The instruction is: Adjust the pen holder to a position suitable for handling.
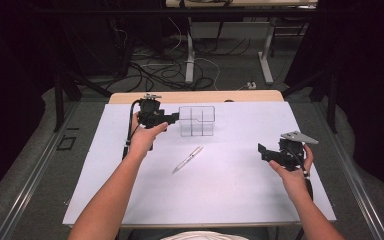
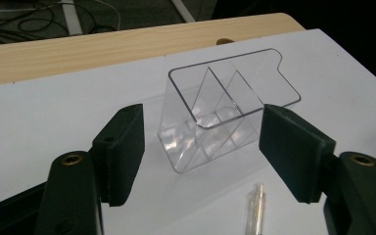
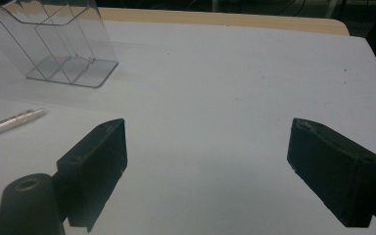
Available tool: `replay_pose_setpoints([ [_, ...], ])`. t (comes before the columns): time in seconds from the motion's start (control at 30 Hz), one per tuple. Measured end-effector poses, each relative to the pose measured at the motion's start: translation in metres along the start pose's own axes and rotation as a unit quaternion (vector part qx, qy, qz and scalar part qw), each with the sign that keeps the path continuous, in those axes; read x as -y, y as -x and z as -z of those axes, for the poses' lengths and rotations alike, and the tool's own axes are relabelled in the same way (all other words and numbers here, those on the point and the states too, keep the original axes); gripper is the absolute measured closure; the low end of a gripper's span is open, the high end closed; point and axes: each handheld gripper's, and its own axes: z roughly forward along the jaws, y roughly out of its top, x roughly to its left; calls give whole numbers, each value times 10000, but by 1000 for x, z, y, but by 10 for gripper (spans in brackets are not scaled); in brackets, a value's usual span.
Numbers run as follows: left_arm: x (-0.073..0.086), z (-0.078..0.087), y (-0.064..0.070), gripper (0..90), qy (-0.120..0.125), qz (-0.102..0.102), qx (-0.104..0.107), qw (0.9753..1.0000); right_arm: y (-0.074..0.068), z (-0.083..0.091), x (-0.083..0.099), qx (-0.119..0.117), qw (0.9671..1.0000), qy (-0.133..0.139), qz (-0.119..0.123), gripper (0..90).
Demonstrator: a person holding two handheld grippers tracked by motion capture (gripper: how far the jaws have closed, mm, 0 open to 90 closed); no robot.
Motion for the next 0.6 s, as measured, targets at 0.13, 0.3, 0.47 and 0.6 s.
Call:
replay_pose_setpoints([
  [0.13, 5, 4, 2, 299, -52, -233, 74, 9997, 0, -1, 0, 34, 10000, 37, 45, 148],
  [0.3, 12, 9, 6, 224, -122, -356, 155, 9992, -1, -1, 0, 27, 10000, 39, 47, 148],
  [0.47, 22, 11, 6, 186, -136, -381, 275, 9988, -1, 0, 0, 7, 10000, -14, 92, 148],
  [0.6, 27, 13, 6, 166, -218, -388, 281, 9986, -2, 0, 0, -5, 10000, -8, 61, 149],
])
